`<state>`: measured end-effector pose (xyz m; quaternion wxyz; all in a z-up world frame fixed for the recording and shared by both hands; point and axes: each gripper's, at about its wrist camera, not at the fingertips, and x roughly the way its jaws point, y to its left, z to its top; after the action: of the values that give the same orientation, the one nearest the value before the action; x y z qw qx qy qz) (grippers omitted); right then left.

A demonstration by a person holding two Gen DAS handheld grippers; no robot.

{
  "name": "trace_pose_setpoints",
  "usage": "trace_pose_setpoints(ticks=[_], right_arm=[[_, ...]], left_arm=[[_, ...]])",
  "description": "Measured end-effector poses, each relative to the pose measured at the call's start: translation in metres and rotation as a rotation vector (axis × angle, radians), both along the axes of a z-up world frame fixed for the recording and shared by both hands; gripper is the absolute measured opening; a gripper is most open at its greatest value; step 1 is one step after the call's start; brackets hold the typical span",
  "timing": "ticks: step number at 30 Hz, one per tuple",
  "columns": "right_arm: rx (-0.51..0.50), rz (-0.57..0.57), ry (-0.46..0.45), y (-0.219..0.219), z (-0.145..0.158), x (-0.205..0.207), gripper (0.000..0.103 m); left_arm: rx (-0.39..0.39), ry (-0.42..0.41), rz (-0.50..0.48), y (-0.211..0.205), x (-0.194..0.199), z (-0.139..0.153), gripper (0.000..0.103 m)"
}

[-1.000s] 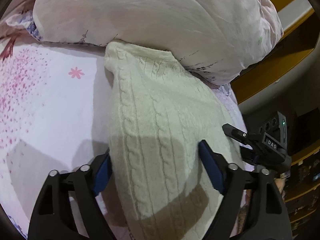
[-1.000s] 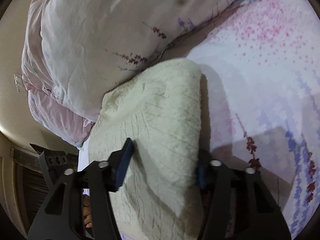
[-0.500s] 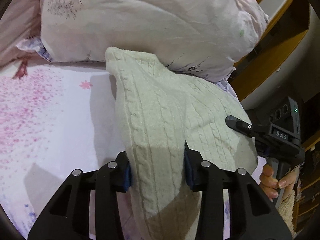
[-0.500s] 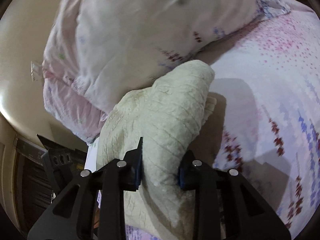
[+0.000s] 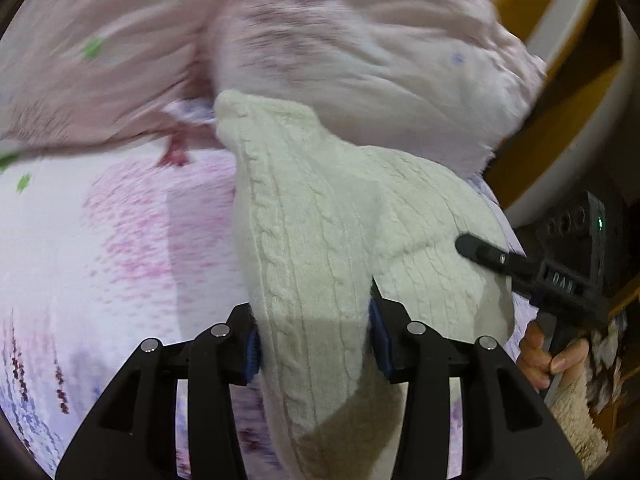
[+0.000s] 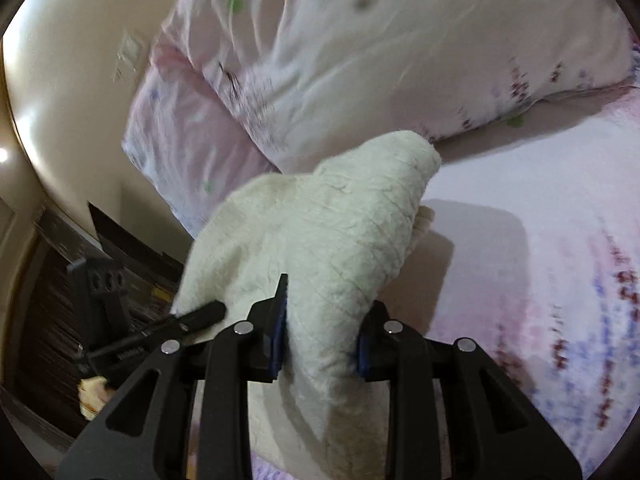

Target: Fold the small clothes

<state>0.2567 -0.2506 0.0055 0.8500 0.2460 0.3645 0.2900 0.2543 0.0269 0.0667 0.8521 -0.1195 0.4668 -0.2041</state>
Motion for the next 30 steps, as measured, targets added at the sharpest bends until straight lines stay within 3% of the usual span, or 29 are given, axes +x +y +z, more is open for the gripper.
trace_pose_setpoints(ticks=[4, 7, 10, 13, 14, 16, 17, 19, 22, 24, 28, 30], right_arm=[[-0.085, -0.042, 0.138, 0.015, -0.031, 0.023, 0.034], [-0.015, -0.046, 0.168, 0.002, -0.029, 0.026, 0.042], [0.003, -0.092, 0.166, -0.01, -0.022, 0.031, 0.046], [0.031, -0.12, 0.172, -0.016, -0.021, 0.046, 0.047], [0.015, -0.127, 0.172, -0.014, -0.02, 0.053, 0.04], [-0.029, -0.126, 0.132, -0.005, -0.015, 0.058, 0.015], [-0.068, -0.135, 0.094, -0.001, -0.01, 0.058, 0.011], [-0.175, -0.2, 0.031, 0.001, 0.0, 0.053, 0.007], [-0.206, -0.229, 0.101, -0.001, -0.009, 0.065, 0.007], [-0.203, -0.198, 0.129, -0.001, -0.014, 0.065, 0.01], [-0.096, -0.104, 0.148, -0.015, -0.008, 0.038, 0.045], [-0.092, -0.062, 0.139, -0.023, -0.006, 0.016, 0.049]], left_arm=[[-0.059, 0.108, 0.073, 0.026, 0.012, -0.037, 0.053], [-0.09, 0.094, 0.071, 0.032, 0.01, -0.04, 0.056], [-0.055, 0.076, 0.076, 0.03, 0.011, -0.037, 0.064], [-0.036, 0.066, 0.079, 0.028, 0.011, -0.036, 0.066], [-0.037, 0.068, 0.083, 0.029, 0.012, -0.037, 0.066], [-0.036, 0.072, 0.093, 0.031, 0.013, -0.038, 0.068], [-0.026, 0.068, 0.096, 0.03, 0.015, -0.039, 0.069], [-0.01, 0.059, 0.095, 0.027, 0.016, -0.039, 0.073], [-0.002, 0.06, 0.09, 0.023, 0.018, -0.04, 0.074], [-0.006, 0.066, 0.094, 0.023, 0.015, -0.039, 0.074], [-0.049, 0.07, 0.08, 0.029, -0.005, -0.032, 0.074], [-0.058, 0.059, 0.079, 0.033, -0.021, -0.029, 0.073]])
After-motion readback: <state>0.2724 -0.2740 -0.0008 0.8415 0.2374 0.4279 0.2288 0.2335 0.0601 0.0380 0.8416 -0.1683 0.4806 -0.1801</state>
